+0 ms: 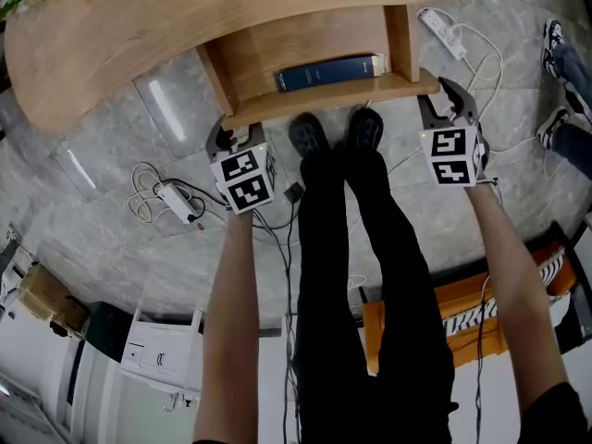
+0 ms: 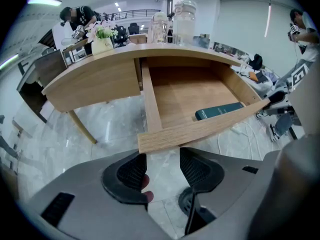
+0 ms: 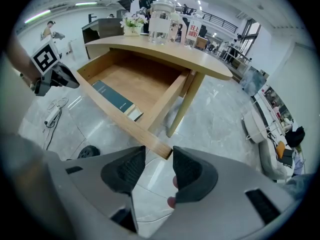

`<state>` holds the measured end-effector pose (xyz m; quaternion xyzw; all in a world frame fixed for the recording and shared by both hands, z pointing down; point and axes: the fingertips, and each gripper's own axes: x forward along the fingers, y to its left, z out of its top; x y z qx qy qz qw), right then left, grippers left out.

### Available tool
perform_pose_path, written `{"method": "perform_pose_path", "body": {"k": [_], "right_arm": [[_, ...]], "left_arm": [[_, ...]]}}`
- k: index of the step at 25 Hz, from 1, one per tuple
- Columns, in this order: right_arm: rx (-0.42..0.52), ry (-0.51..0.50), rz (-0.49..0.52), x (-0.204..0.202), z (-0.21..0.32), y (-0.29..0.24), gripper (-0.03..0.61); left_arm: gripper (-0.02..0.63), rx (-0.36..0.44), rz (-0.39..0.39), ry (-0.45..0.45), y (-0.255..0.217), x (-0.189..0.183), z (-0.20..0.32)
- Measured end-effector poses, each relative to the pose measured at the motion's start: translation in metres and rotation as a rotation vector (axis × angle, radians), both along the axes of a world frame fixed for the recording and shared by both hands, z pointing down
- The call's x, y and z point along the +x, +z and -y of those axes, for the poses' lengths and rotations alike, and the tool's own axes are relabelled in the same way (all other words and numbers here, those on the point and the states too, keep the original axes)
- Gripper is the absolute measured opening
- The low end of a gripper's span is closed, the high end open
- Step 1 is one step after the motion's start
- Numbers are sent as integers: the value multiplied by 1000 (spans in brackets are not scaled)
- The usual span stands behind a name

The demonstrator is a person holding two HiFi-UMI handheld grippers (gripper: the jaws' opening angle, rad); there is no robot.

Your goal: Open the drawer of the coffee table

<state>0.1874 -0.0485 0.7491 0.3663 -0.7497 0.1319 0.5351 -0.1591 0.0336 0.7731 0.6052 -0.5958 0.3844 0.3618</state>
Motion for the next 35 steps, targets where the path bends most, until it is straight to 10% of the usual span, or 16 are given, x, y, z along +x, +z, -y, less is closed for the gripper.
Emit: {"method": "perform_pose_path", "body": {"k": [13,35], "right_arm": [[-19,28,20,-1,-12,-87,163],[221,123,285,-94,-40,-433,162]], "left_arm": [[222,-60,55,-3,-74,-17,-33],[210,255,-76,-76,-418,3,-41]]}}
